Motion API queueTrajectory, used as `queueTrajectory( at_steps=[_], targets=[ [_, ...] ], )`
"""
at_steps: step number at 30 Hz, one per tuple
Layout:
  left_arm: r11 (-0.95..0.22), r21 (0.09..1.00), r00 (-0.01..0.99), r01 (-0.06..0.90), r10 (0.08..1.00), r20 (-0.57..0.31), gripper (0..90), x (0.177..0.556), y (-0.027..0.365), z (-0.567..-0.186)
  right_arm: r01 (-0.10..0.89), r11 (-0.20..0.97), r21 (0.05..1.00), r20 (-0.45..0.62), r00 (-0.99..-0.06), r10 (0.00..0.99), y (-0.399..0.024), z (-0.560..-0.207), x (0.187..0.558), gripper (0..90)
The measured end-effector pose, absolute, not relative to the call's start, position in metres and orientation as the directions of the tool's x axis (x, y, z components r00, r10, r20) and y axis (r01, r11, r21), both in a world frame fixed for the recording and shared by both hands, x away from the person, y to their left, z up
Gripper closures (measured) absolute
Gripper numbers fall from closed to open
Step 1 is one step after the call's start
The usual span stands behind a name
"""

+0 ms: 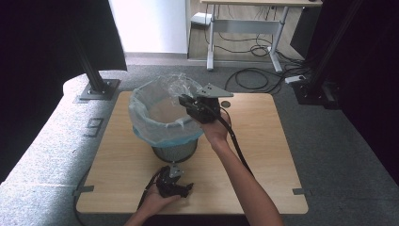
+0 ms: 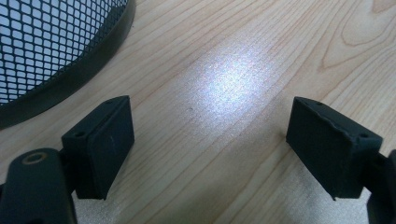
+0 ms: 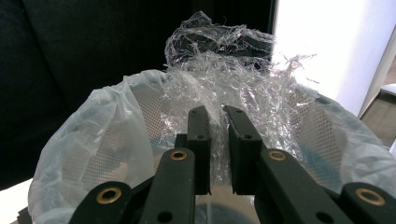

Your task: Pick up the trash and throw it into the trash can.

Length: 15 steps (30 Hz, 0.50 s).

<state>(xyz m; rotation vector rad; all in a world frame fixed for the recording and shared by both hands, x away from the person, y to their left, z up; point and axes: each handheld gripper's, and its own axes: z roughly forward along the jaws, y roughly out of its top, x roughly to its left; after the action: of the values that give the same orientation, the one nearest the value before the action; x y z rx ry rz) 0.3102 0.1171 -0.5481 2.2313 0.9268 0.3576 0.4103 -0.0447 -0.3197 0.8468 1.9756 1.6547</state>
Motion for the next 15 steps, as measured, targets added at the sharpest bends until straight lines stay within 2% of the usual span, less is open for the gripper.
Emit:
queueTrajectory(
  at_steps=[15],
  targets=[
    [-0.511,0.686,0.708,0.518,0.706,-0.008,15.0,0.310,0.117,-0.548,0.177,0.111,0.978,0.056,-0.736,0.675,-0.028,-0.316,0.414,80.1]
  ],
)
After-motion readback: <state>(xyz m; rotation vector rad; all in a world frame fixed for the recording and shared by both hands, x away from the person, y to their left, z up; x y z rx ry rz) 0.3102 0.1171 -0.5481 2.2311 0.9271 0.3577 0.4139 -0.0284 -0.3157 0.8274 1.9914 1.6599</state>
